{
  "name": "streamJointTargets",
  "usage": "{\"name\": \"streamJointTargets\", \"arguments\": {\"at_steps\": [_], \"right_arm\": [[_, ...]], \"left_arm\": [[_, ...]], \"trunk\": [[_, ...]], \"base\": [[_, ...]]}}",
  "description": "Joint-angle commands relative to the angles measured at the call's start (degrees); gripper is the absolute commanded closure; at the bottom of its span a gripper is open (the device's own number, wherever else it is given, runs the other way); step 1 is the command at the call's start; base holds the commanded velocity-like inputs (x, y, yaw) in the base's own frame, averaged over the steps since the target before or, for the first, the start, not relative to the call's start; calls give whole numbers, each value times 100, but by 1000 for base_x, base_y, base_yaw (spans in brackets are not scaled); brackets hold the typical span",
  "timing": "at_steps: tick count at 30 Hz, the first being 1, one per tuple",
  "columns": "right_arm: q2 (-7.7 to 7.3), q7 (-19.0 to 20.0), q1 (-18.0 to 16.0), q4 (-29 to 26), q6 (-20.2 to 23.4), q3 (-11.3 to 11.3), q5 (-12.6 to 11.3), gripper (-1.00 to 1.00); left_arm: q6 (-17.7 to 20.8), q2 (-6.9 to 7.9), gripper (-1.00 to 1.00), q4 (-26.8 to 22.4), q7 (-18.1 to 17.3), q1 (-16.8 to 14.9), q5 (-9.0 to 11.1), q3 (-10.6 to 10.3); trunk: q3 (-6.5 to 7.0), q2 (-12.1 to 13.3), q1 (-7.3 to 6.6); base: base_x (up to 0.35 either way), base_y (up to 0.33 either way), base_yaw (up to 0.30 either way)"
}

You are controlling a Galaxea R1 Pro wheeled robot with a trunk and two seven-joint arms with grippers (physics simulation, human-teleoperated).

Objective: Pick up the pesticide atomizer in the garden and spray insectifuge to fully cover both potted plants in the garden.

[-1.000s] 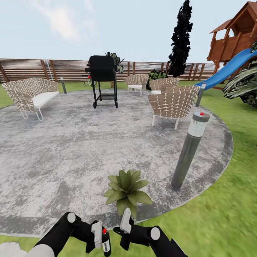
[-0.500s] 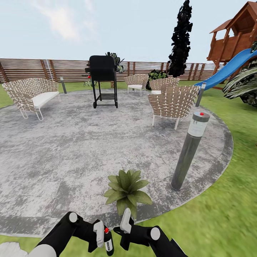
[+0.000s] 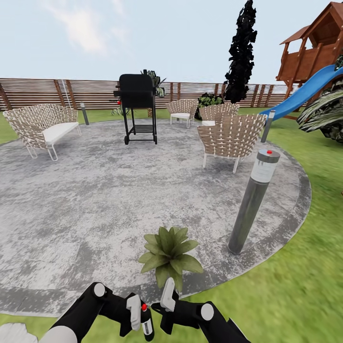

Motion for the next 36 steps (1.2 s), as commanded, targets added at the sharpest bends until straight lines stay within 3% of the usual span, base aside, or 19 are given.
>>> {"name": "streamJointTargets", "arguments": {"at_steps": [1, 36], "right_arm": [[1, -2, -4, -4, -34, -8, 59, 100], [1, -2, -3, -4, -34, -7, 59, 100]], "left_arm": [[-59, -4, 100, -5, -14, -4, -41, 21], [-60, -69, 100, -7, -24, -8, -26, 30]], "trunk": [[-5, -2, -1], [-5, -2, -1]], "base": [[0, 0, 0], [0, 0, 0]]}}
